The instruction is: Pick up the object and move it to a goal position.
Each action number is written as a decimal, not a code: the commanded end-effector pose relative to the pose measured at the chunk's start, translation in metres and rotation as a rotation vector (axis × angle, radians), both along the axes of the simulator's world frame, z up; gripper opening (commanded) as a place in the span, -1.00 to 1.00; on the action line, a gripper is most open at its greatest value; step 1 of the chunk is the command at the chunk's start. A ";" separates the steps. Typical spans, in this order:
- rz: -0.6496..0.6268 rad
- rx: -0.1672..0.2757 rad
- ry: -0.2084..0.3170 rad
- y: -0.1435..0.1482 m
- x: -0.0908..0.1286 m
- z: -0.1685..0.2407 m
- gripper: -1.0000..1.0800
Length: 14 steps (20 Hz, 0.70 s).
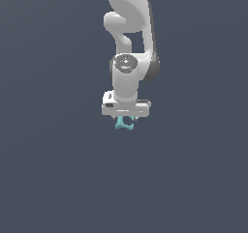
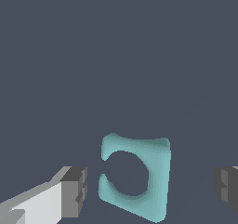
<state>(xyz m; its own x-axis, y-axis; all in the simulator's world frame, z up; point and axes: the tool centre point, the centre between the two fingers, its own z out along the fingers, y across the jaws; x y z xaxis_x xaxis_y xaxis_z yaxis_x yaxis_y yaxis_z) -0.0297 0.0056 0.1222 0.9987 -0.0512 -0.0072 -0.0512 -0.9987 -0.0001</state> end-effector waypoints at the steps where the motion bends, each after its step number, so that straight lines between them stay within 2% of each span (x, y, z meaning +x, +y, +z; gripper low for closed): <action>1: -0.022 0.000 -0.002 0.000 -0.011 -0.014 0.92; 8: -0.067 0.000 -0.006 -0.001 -0.036 -0.041 0.92; 14: -0.081 -0.001 -0.007 -0.001 -0.044 -0.049 0.92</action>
